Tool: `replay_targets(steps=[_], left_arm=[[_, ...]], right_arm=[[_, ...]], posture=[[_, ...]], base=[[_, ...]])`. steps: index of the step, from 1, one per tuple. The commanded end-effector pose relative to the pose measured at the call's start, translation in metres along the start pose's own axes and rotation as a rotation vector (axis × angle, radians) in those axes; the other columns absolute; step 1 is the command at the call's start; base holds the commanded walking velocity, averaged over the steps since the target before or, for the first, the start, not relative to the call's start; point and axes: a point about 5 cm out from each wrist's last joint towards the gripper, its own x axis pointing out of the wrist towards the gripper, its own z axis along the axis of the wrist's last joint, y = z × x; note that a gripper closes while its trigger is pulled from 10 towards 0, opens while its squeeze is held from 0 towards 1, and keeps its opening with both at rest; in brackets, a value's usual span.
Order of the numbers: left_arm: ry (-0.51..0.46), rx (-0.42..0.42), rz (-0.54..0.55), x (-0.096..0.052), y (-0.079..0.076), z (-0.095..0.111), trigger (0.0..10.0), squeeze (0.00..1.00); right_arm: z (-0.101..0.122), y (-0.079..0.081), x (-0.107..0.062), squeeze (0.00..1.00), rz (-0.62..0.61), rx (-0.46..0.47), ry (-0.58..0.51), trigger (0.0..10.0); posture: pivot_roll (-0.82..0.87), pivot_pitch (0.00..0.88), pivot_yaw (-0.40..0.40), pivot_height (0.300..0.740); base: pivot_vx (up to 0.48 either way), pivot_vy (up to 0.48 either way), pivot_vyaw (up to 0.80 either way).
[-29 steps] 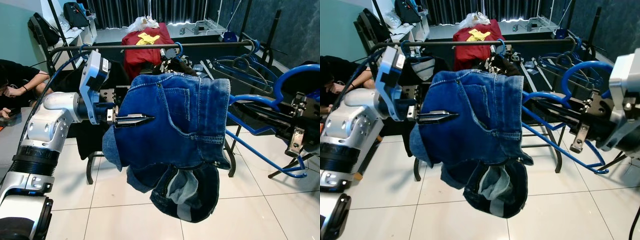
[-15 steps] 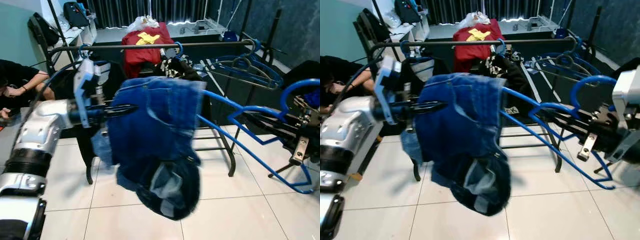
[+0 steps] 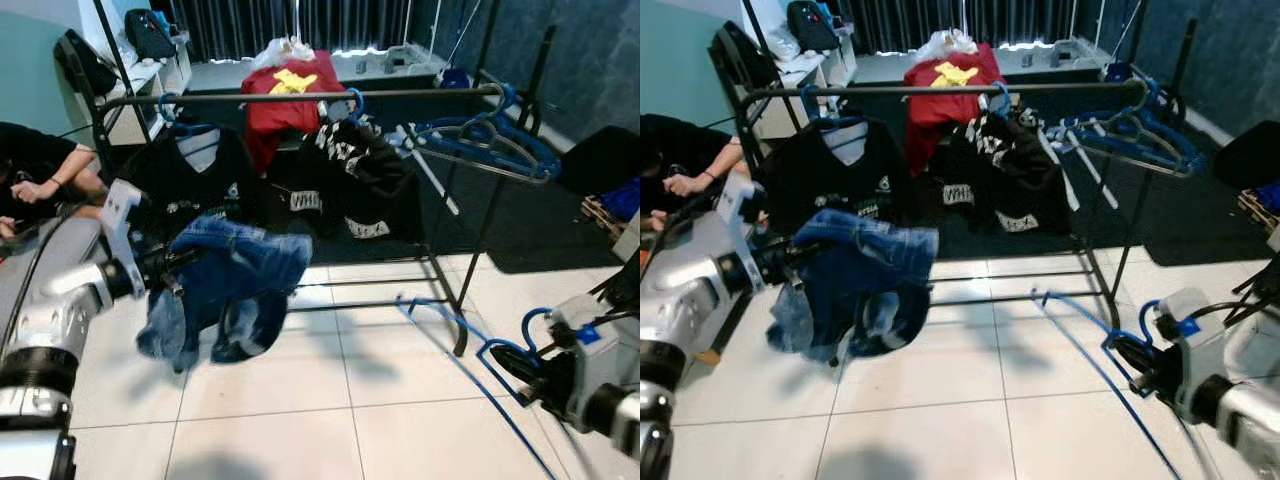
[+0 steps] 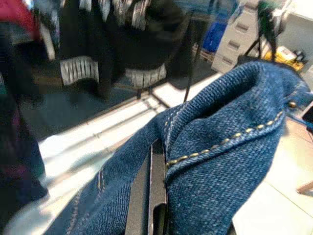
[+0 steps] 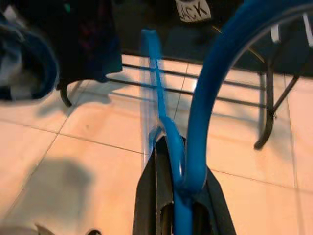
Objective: Hang hanger
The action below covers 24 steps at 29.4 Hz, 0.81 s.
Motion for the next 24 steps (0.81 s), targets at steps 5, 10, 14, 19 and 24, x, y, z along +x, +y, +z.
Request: replay_targets(steps=[5, 10, 14, 19, 24], left_arm=[[0.204, -0.102, 0.260, -0.003, -0.032, -0.099, 10.0, 0.00], [0.360, -0.201, 0.406, -0.028, -0.067, -0.165, 10.0, 0.00], [0.430, -0.215, 0.455, -0.046, -0.083, -0.190, 10.0, 0.00], [0.461, -0.225, 0.513, -0.065, -0.081, -0.201, 10.0, 0.00], [0.521, -0.277, 0.597, -0.092, -0.092, -0.224, 10.0, 0.00]], right_arm=[[-0.070, 0.015, 0.023, 0.00, -0.251, 0.145, 0.107, 10.0], [-0.115, 0.043, 0.024, 0.00, -0.338, 0.286, 0.158, 10.0], [-0.137, 0.059, 0.018, 0.00, -0.347, 0.285, 0.208, 10.0], [-0.158, 0.055, 0.006, 0.00, -0.393, 0.305, 0.249, 10.0], [-0.187, 0.057, -0.014, 0.00, -0.454, 0.357, 0.296, 10.0]], posture=[[-0.12, 0.000, 0.054, 0.740], [-0.11, 0.000, 0.044, 0.740], [-0.09, 0.000, 0.031, 0.740], [-0.08, 0.000, 0.018, 0.740], [-0.07, 0.000, 0.010, 0.740]], base=[[0.000, 0.000, 0.63], [0.000, 0.000, 0.79], [0.000, 0.000, 0.78], [0.000, 0.000, 0.78], [0.000, 0.000, 0.76]])
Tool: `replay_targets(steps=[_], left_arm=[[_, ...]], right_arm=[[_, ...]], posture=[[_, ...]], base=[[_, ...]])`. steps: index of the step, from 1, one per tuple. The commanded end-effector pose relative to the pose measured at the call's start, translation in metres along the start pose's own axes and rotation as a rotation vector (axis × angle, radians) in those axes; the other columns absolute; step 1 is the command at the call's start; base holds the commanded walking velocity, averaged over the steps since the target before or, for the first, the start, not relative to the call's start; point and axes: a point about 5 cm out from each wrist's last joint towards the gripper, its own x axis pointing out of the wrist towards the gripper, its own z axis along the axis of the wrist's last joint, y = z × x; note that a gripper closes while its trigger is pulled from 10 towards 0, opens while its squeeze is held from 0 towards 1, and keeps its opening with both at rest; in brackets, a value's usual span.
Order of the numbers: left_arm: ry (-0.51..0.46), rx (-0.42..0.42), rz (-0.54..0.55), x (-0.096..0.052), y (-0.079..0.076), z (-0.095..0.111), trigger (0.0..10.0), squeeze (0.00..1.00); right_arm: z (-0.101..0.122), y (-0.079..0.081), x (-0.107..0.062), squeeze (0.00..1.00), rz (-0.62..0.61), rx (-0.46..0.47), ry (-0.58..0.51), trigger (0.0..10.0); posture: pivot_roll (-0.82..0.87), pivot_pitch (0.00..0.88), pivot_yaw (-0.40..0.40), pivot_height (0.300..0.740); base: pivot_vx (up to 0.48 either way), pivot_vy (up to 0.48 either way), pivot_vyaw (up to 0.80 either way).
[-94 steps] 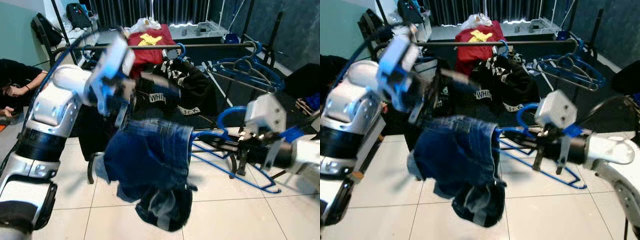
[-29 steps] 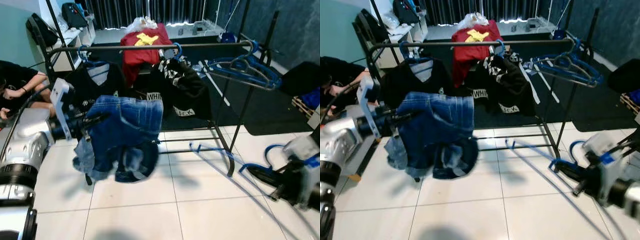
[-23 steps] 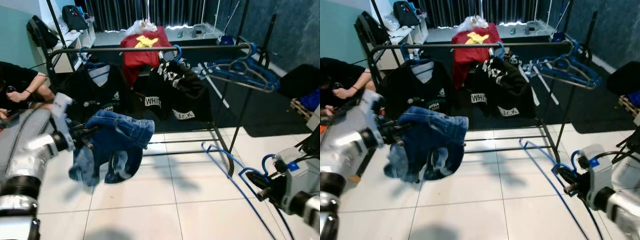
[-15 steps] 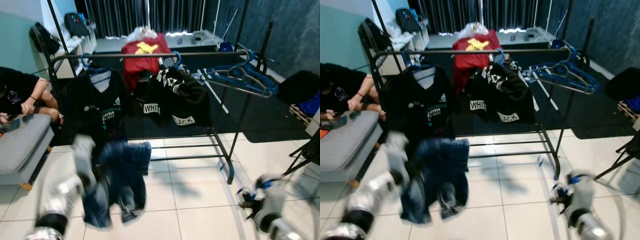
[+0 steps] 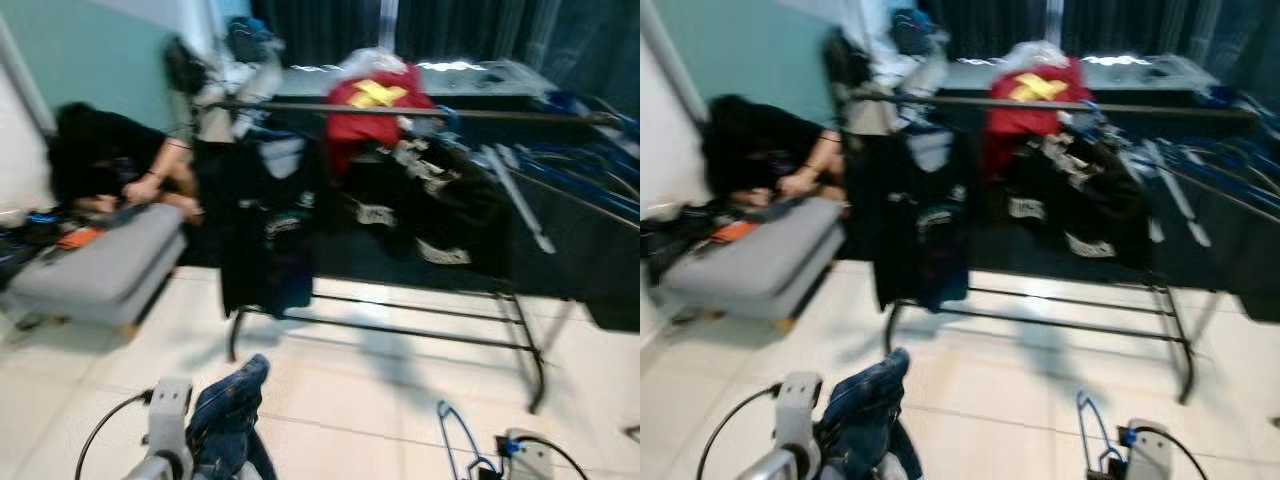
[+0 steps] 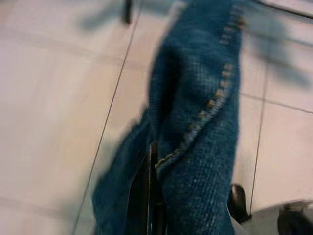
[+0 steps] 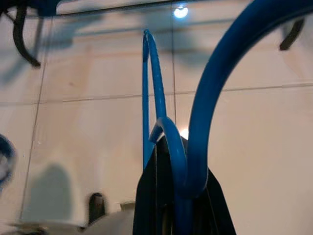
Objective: Hang hanger
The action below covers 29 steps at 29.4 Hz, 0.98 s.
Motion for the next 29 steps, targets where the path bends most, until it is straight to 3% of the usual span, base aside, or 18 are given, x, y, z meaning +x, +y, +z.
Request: replay_targets(steps=[1, 3, 10, 14, 20, 22, 28, 29], left_arm=[[-0.014, -0.016, 0.024, -0.001, 0.001, -0.002, 10.0, 0.00], [-0.003, -0.064, 0.042, -0.005, -0.009, -0.019, 10.0, 0.00], [-0.001, -0.168, 0.045, -0.014, -0.021, -0.041, 10.0, 0.00], [-0.008, -0.204, 0.046, -0.014, -0.024, -0.041, 10.0, 0.00], [0.005, -0.185, 0.013, -0.012, -0.034, -0.044, 10.0, 0.00], [-0.011, -0.181, 0.010, -0.012, -0.030, -0.040, 10.0, 0.00], [-0.051, -0.175, 0.005, -0.010, -0.020, -0.030, 10.0, 0.00], [-0.054, -0.174, 0.001, -0.010, -0.020, -0.029, 10.0, 0.00]], right_arm=[[-0.004, 0.002, 0.000, 0.00, -0.003, 0.024, -0.009, 10.0], [-0.013, -0.005, -0.002, 0.00, -0.004, 0.054, -0.017, 10.0], [-0.027, -0.022, -0.009, 0.00, 0.026, 0.136, -0.010, 10.0], [-0.030, -0.017, -0.008, 0.00, 0.039, 0.142, -0.010, 10.0], [-0.032, -0.008, -0.004, 0.00, 0.051, 0.135, -0.014, 10.0], [-0.035, -0.009, -0.004, 0.00, 0.054, 0.136, -0.006, 10.0], [-0.045, -0.022, -0.008, 0.00, 0.045, 0.147, 0.037, 10.0], [-0.049, -0.034, -0.014, 0.00, 0.031, 0.152, 0.058, 10.0]], posture=[[-0.07, 0.000, 0.010, 0.740], [-0.06, 0.000, 0.007, 0.740], [-0.05, 0.000, 0.008, 0.740], [-0.05, 0.000, 0.011, 0.740], [-0.04, 0.000, 0.008, 0.740], [-0.04, 0.000, 0.006, 0.740], [-0.04, 0.000, 0.009, 0.740], [-0.05, 0.000, 0.017, 0.740]], base=[[0.000, 0.000, 0.76], [0.000, 0.000, 0.74], [0.000, 0.000, 0.74], [0.000, 0.000, 0.74], [0.000, 0.000, 0.74], [0.000, 0.000, 0.74], [0.000, 0.000, 0.74], [0.000, 0.000, 0.74]])
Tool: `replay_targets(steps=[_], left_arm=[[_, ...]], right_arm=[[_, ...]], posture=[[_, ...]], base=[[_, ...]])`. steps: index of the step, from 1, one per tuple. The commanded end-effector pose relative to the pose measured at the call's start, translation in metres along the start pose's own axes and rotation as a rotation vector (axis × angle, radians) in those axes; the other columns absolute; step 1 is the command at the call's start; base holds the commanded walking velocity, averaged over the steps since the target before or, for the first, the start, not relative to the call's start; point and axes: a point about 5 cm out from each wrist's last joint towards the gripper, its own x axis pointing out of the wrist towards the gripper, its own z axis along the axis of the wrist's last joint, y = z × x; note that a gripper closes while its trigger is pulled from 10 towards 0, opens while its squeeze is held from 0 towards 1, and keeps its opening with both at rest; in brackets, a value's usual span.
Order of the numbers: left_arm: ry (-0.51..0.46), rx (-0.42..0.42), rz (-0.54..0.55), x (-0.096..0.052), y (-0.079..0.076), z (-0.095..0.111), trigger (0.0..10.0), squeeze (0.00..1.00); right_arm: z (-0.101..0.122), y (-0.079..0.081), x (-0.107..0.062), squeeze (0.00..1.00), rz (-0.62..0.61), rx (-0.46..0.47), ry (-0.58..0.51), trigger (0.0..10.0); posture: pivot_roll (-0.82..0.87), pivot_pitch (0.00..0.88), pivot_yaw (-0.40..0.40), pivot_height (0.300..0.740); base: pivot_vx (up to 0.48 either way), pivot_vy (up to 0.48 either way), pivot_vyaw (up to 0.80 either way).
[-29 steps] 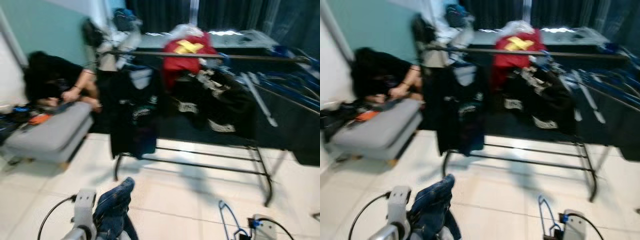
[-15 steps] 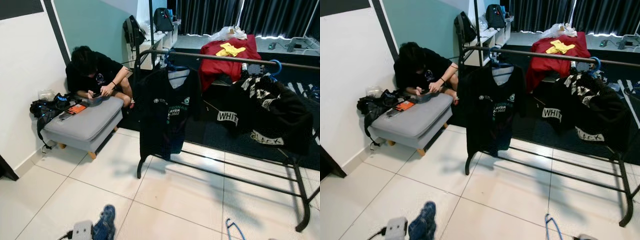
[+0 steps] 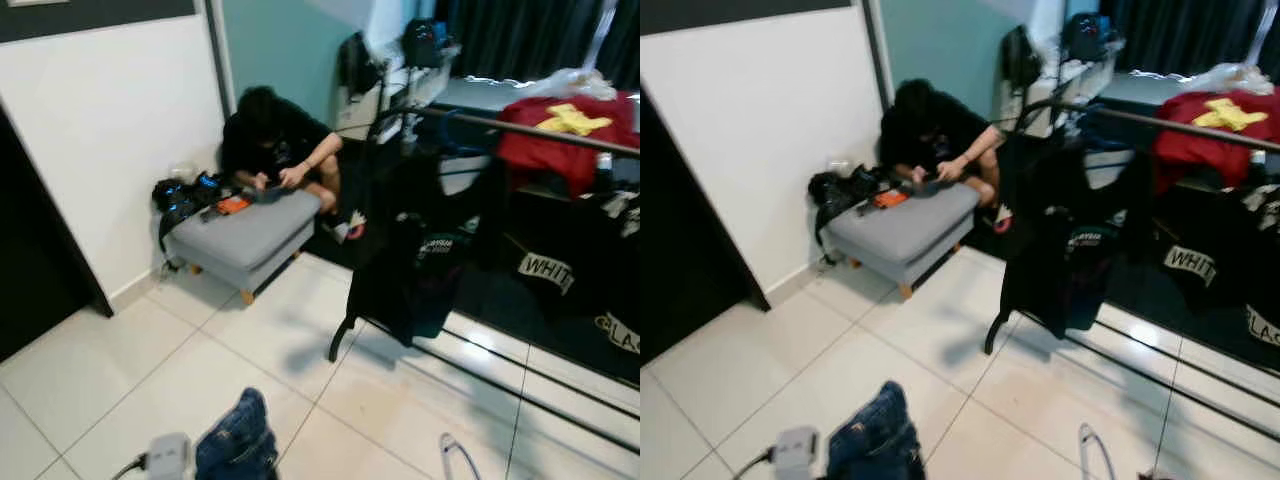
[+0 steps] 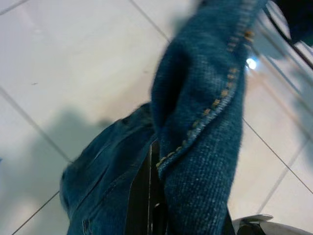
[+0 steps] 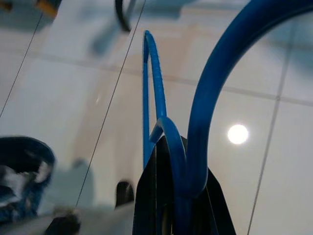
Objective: Hang hanger
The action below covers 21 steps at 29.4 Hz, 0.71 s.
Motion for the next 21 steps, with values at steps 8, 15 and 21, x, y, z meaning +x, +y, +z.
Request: replay_targets(steps=[8, 15, 21], left_arm=[[-0.023, 0.012, -0.021, 0.003, -0.001, 0.006, 10.0, 0.00], [-0.024, 0.013, -0.026, 0.004, -0.001, 0.008, 10.0, 0.00], [-0.024, 0.012, -0.028, 0.004, 0.000, 0.010, 10.0, 0.00]], right_arm=[[-0.009, -0.024, -0.015, 0.00, -0.051, 0.012, 0.043, 10.0], [-0.018, -0.021, -0.016, 0.00, -0.066, 0.020, 0.082, 10.0], [-0.028, -0.009, -0.014, 0.00, -0.053, 0.021, 0.108, 10.0]], posture=[[-0.06, 0.000, 0.027, 0.740], [-0.06, 0.000, 0.027, 0.740], [-0.06, 0.000, 0.026, 0.740]], base=[[0.000, 0.000, 0.74], [0.000, 0.000, 0.74], [0.000, 0.000, 0.74]])
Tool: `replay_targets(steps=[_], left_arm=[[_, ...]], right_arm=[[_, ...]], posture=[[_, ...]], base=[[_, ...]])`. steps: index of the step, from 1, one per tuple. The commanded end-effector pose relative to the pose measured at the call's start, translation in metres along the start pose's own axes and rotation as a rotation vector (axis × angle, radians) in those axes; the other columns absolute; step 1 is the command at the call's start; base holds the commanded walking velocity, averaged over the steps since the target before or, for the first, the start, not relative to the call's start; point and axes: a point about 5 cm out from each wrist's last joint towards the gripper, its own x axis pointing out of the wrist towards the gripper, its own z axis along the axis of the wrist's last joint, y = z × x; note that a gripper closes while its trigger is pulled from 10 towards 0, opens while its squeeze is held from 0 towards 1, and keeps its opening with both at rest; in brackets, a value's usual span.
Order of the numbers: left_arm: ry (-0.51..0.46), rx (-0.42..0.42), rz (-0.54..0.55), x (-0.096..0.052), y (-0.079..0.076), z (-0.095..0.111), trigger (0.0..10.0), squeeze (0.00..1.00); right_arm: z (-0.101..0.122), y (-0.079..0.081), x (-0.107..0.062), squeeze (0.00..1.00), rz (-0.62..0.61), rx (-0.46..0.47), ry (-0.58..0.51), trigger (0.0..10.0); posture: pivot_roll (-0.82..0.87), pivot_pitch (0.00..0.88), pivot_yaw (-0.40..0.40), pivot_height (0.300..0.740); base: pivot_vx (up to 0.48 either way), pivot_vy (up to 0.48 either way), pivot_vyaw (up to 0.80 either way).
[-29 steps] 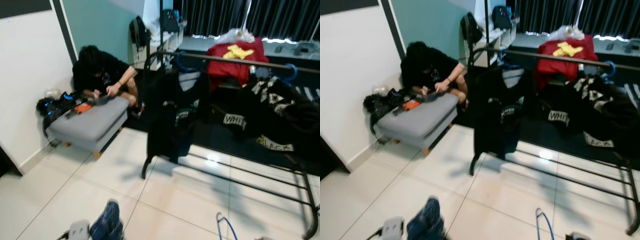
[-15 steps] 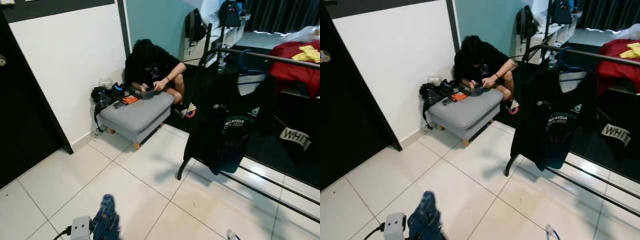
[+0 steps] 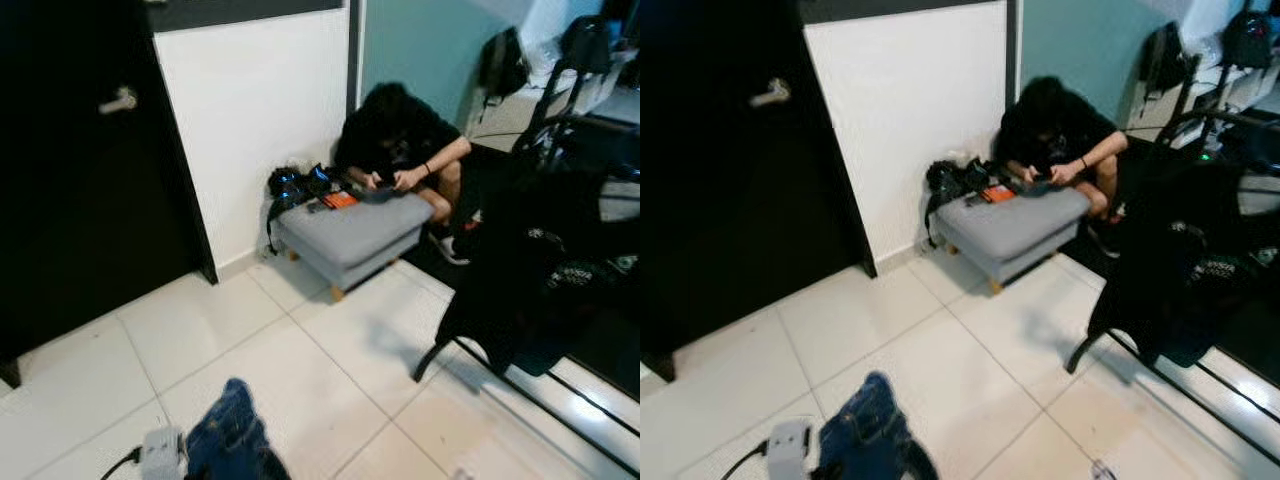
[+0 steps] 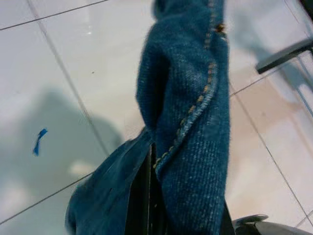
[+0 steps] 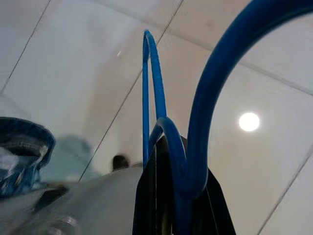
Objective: Hang hanger
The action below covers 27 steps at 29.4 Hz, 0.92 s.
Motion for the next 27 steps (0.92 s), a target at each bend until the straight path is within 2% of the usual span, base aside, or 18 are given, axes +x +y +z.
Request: replay_targets(steps=[1, 11, 16, 17, 18, 20, 27], left_arm=[[-0.010, 0.009, -0.003, 0.001, 0.001, 0.004, 10.0, 0.00], [-0.004, 0.006, -0.003, 0.002, 0.003, 0.005, 10.0, 0.00], [-0.004, 0.007, -0.003, 0.002, 0.004, 0.006, 10.0, 0.00], [-0.004, 0.007, -0.003, 0.002, 0.004, 0.006, 10.0, 0.00], [-0.004, 0.007, -0.003, 0.002, 0.004, 0.006, 10.0, 0.00], [-0.002, 0.008, -0.003, 0.001, 0.005, 0.006, 10.0, 0.00], [0.001, 0.009, -0.005, 0.001, 0.006, 0.005, 10.0, 0.00]], right_arm=[[-0.007, -0.002, -0.004, 0.00, -0.014, -0.001, 0.023, 10.0], [-0.015, -0.003, -0.008, 0.00, -0.015, 0.004, 0.036, 10.0], [-0.007, -0.018, -0.012, 0.00, -0.023, 0.002, 0.016, 10.0], [-0.001, -0.028, -0.015, 0.00, -0.030, 0.001, 0.006, 10.0], [-0.001, -0.028, -0.015, 0.00, -0.030, 0.001, 0.006, 10.0], [0.006, -0.040, -0.020, 0.00, -0.041, 0.000, -0.005, 10.0], [0.009, -0.048, -0.023, 0.00, -0.048, 0.000, -0.012, 10.0]], posture=[[-0.06, 0.000, 0.026, 0.740], [-0.07, 0.000, 0.030, 0.740], [-0.07, 0.000, 0.031, 0.740], [-0.07, 0.000, 0.031, 0.740], [-0.07, 0.000, 0.031, 0.740], [-0.07, 0.000, 0.032, 0.740], [-0.07, 0.000, 0.032, 0.740]], base=[[0.000, 0.000, 0.74], [0.000, 0.000, 0.74], [0.000, 0.000, 0.74], [0.000, 0.000, 0.74], [0.000, 0.000, 0.74], [0.000, 0.000, 0.74], [0.000, 0.000, 0.74]])
